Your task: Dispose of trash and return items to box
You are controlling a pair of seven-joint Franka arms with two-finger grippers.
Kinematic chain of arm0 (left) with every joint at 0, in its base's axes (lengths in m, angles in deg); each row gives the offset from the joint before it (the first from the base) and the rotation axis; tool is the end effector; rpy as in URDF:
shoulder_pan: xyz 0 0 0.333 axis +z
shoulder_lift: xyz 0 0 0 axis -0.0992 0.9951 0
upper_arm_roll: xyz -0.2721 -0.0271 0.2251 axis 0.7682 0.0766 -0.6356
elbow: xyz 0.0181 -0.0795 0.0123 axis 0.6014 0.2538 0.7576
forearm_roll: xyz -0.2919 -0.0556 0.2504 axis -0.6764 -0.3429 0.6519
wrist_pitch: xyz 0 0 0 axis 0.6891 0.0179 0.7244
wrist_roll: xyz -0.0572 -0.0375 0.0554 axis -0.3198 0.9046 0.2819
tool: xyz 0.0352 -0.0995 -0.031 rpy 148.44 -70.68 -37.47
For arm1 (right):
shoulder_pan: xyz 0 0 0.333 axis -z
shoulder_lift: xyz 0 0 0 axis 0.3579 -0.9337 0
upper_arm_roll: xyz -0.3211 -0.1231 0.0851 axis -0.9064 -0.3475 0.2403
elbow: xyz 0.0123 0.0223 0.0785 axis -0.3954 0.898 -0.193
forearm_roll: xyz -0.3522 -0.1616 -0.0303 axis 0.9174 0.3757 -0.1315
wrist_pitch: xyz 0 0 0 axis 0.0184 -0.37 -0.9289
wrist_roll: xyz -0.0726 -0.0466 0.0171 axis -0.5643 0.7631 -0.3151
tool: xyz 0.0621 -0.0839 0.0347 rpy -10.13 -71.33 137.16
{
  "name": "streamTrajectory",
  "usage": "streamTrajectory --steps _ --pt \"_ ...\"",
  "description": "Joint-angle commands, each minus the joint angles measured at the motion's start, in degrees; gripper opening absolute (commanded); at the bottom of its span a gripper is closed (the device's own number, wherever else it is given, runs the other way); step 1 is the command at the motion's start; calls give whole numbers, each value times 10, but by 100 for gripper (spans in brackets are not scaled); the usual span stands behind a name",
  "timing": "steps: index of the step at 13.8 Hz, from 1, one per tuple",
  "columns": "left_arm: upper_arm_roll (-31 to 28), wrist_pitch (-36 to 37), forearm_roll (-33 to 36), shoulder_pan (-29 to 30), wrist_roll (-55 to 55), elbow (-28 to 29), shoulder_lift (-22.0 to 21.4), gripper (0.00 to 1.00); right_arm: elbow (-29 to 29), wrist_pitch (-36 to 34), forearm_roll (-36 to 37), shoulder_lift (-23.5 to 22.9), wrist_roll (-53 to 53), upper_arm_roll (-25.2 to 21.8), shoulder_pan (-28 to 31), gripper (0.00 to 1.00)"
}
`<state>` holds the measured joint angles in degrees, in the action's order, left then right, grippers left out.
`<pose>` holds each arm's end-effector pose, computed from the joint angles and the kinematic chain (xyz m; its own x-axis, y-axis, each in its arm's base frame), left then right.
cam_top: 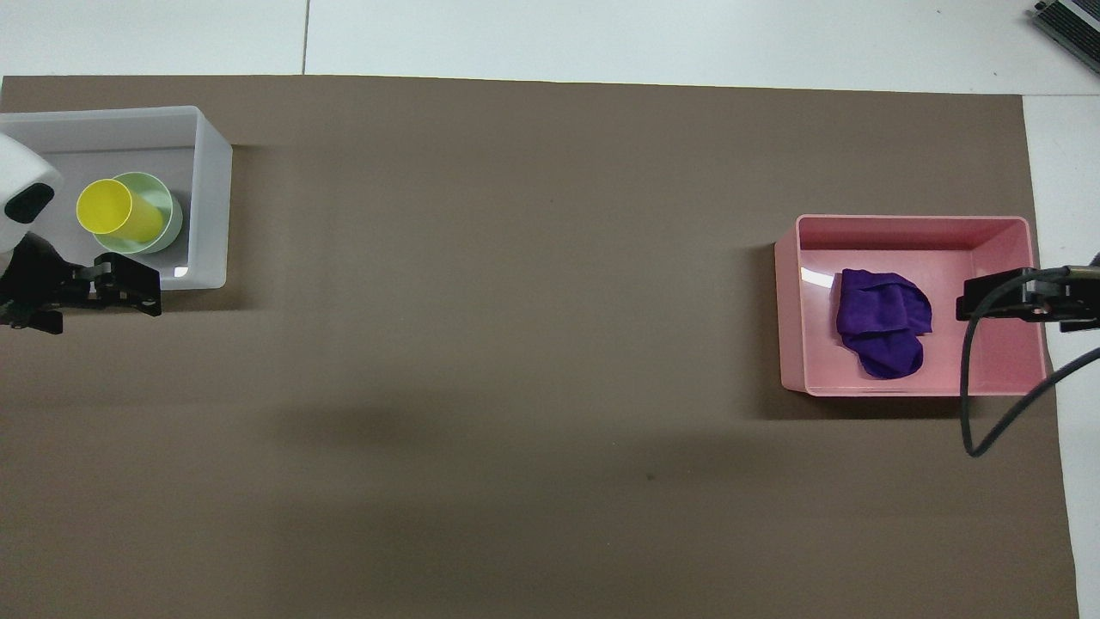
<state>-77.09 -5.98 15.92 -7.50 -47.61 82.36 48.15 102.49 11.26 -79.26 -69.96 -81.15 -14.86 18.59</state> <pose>0.5305 -0.0310 0.6136 0.9859 0.1431 -0.0866 0.1397 -0.9892 -0.0432 0.5126 -0.0139 0.6680 0.9917 -0.1284 0.0100 -0.1285 -0.9915 0.0192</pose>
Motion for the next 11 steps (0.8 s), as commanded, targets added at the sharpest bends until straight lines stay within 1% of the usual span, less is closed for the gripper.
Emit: streamTrajectory --steps 1,3,4,5,9,11 --pt "-40 4 -29 -27 -33 2 -17 100 6 13 -6 3 9 4 8 100" --pt "-40 13 -31 -21 -73 -29 6 100 6 13 -6 3 9 4 8 100" --pt "-40 16 -27 -28 -71 -47 23 100 7 13 -6 3 9 3 8 100" --pt "-40 15 -24 -29 -73 -52 28 100 7 13 -6 3 9 4 8 100" --pt "-40 -12 -17 -25 -81 -54 28 100 7 14 -6 2 9 4 8 100" --pt "-40 -3 -17 -21 -80 -56 28 100 7 14 -6 3 9 4 8 100"
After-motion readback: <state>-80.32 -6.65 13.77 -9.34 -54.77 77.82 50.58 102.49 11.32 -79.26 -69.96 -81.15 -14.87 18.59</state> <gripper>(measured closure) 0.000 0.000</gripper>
